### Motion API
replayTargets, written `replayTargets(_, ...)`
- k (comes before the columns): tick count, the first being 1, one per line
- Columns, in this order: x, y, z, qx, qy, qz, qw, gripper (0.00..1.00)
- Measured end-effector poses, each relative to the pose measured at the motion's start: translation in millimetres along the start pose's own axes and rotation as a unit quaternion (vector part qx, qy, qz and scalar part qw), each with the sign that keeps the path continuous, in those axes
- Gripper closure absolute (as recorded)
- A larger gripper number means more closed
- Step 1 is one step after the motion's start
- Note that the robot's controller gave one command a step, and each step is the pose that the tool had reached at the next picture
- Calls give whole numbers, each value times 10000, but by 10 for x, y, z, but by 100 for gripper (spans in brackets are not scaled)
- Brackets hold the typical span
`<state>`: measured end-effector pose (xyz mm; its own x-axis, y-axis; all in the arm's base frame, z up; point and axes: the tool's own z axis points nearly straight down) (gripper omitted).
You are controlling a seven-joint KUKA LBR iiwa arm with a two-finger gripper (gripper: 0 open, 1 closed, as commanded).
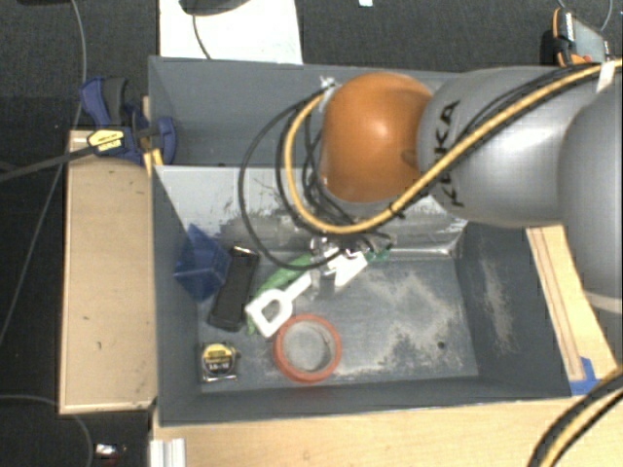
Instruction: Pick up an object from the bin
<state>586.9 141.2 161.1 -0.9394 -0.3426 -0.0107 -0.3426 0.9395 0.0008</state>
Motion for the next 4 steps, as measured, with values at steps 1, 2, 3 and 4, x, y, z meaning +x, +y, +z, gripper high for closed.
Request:
replayTargets(1,149,167,474,-4,44,-1049,9945,0)
replayTargets(2,159,-7,893,-10,-10,-1142,9935,0)
replayTargets(3,219,226,887,-1,-28,-2340,9722,100)
replayTargets(4,219,226,886,-2,-28,-2337,9723,100)
